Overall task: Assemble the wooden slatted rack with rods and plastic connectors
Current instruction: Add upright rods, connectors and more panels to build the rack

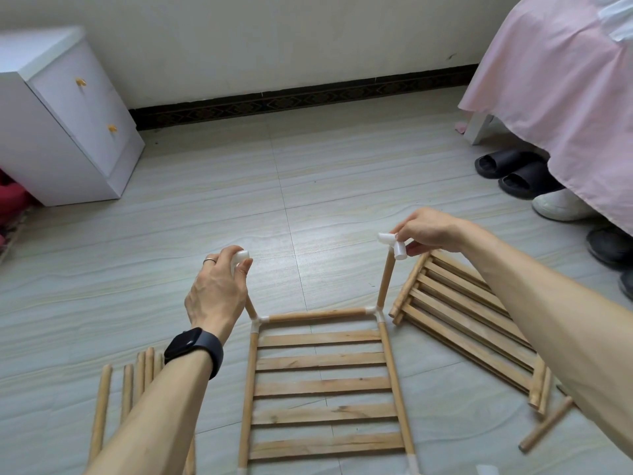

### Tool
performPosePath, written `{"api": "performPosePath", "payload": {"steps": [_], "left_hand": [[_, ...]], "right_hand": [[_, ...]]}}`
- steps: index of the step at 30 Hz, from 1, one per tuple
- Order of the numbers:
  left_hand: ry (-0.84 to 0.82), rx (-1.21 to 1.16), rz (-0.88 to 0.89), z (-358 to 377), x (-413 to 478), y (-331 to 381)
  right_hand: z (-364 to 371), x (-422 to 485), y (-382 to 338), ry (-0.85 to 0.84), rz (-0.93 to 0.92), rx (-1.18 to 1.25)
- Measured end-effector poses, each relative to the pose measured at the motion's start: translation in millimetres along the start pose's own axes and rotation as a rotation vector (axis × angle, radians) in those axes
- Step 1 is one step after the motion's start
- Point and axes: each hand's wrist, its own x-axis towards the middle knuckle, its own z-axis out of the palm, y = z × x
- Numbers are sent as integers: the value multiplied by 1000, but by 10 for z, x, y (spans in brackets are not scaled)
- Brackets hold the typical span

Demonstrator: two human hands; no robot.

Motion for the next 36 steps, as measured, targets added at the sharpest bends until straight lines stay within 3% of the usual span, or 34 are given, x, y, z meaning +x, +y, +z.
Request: {"api": "performPosePath", "payload": {"steps": [4,8,11,14,23,36], "left_hand": [[-4,-10,6,7,9,-5],[1,-22,19,7,-11,-17],[0,-24,21,7,-20,-32],[4,-34,20,14,-29,-35],[25,-56,-14,74,-25,-5],[38,-53,-11,62,-102,-63]], "right_hand": [[168,-66,92,80,-50,91],[350,-205,205,224,-166,-473],[437,-206,247,199,-140,-619],[470,-204,240,159,-102,-606],[640,-181,52,254,31,-530],[640,-175,143,235,-52,-571]]}}
